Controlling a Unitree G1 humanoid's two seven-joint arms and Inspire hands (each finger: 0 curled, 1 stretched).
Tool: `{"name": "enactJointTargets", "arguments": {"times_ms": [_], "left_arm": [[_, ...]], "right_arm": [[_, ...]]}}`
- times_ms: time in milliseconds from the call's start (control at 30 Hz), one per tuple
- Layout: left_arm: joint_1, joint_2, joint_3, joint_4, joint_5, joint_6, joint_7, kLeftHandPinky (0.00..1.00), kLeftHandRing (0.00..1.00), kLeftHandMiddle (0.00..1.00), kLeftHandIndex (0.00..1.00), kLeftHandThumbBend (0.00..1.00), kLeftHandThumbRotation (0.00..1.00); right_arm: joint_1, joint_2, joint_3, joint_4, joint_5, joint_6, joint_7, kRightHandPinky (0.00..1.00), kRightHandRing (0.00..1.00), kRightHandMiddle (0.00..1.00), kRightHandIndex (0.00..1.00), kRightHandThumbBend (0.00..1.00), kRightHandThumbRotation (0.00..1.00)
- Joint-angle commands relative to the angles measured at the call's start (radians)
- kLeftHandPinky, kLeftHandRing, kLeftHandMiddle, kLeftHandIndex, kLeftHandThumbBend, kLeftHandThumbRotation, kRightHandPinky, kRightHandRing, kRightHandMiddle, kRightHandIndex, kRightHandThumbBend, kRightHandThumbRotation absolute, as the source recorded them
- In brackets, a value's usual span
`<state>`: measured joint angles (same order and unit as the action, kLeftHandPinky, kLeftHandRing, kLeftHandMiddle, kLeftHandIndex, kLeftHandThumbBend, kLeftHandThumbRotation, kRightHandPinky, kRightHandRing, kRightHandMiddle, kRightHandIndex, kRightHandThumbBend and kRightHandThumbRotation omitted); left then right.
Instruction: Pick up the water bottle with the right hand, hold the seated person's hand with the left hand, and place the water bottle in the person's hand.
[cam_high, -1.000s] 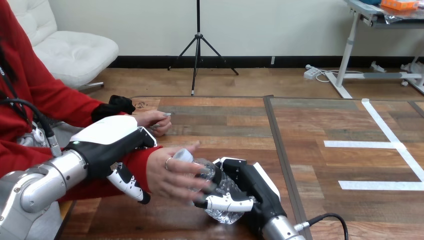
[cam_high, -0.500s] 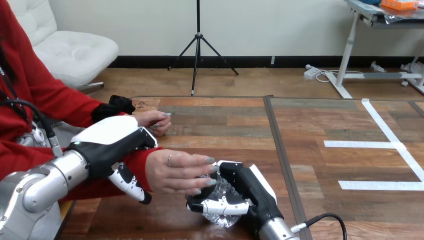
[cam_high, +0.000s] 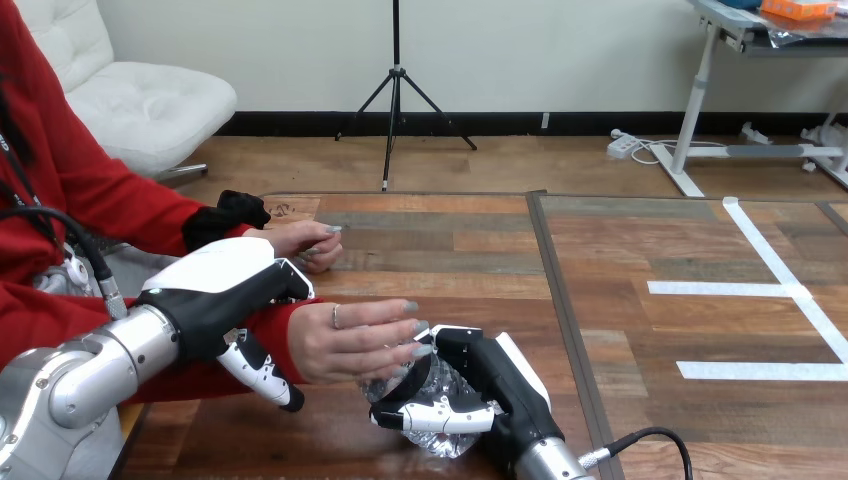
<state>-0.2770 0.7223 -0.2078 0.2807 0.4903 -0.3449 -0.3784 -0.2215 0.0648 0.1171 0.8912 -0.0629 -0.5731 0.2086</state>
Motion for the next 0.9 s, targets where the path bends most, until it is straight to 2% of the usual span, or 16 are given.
{"name": "enactJointTargets", "arguments": {"times_ms": [0, 267, 367, 467, 567, 867], "left_arm": [[-0.173, -0.038, 0.040, -0.054, -0.038, -0.044, 0.043, 0.26, 0.32, 0.39, 0.40, 0.92, 0.00], [-0.172, -0.045, 0.037, -0.056, -0.038, -0.041, 0.039, 0.25, 0.31, 0.38, 0.39, 0.93, 0.00], [-0.170, -0.046, 0.036, -0.061, -0.037, -0.029, 0.031, 0.25, 0.31, 0.38, 0.39, 0.93, 0.00], [-0.170, -0.048, 0.035, -0.051, -0.031, -0.047, 0.049, 0.25, 0.31, 0.38, 0.39, 0.93, 0.00], [-0.170, -0.044, 0.032, -0.057, -0.026, -0.038, 0.038, 0.25, 0.31, 0.38, 0.39, 0.93, 0.00], [-0.165, -0.049, 0.034, -0.043, -0.032, -0.057, 0.049, 0.25, 0.31, 0.38, 0.39, 0.93, 0.00]], "right_arm": [[-0.101, 0.102, 0.050, 0.006, -0.019, -0.027, 0.011, 0.17, 0.24, 0.33, 0.37, 0.92, 0.06], [-0.103, 0.097, 0.055, 0.000, -0.034, -0.034, -0.013, 0.17, 0.23, 0.31, 0.37, 0.92, 0.07], [-0.104, 0.098, 0.053, 0.000, -0.026, -0.033, -0.008, 0.15, 0.21, 0.30, 0.37, 0.92, 0.07], [-0.103, 0.099, 0.050, -0.006, -0.021, -0.022, -0.008, 0.14, 0.21, 0.29, 0.37, 0.92, 0.08], [-0.104, 0.094, 0.051, -0.006, -0.026, -0.033, -0.013, 0.14, 0.21, 0.30, 0.37, 0.92, 0.08], [-0.104, 0.083, 0.056, -0.022, -0.035, -0.012, -0.028, 0.13, 0.20, 0.29, 0.37, 0.92, 0.10]]}}
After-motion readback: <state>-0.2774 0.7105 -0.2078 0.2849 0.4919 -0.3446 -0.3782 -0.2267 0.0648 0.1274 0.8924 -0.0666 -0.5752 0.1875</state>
